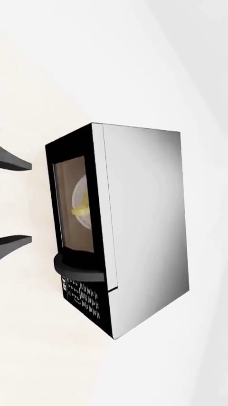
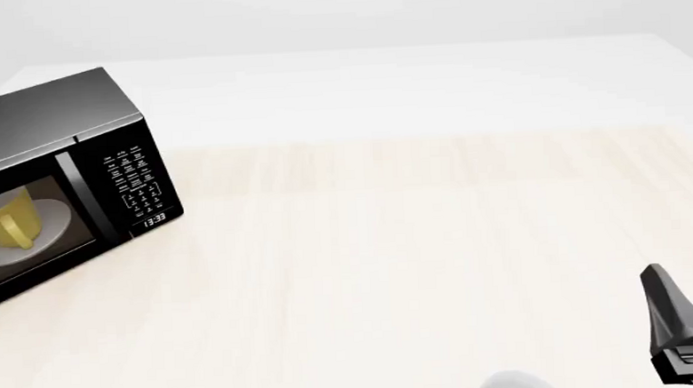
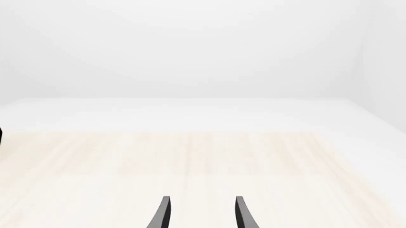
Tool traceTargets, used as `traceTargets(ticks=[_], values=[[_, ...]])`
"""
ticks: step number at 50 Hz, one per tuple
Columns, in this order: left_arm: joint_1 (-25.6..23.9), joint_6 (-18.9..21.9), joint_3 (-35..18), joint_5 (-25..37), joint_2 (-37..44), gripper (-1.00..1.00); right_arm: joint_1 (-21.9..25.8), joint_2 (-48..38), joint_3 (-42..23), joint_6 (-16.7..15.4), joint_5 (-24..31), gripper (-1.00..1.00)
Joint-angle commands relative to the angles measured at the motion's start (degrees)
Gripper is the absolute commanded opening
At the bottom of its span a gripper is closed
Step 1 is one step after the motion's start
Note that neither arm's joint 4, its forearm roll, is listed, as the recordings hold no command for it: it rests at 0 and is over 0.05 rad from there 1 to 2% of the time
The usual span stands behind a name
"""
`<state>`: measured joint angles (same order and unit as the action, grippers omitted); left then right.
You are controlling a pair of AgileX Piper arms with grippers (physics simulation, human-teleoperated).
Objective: Put the yellow and white mug in the microwave and close it.
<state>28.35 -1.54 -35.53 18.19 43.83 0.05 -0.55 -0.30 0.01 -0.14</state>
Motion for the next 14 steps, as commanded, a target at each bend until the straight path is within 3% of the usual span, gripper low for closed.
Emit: traceTargets(ticks=[1,14], values=[[0.06,-2.72,-2.29,4.46,-4.89,1.0,-0.01,0.1,0.06,-0.01,0.03,1.0],[2.5,-4.2,-6.02,7.87,-6.54,1.0,-0.02,0.11,0.06,-0.01,0.03,1.0]])
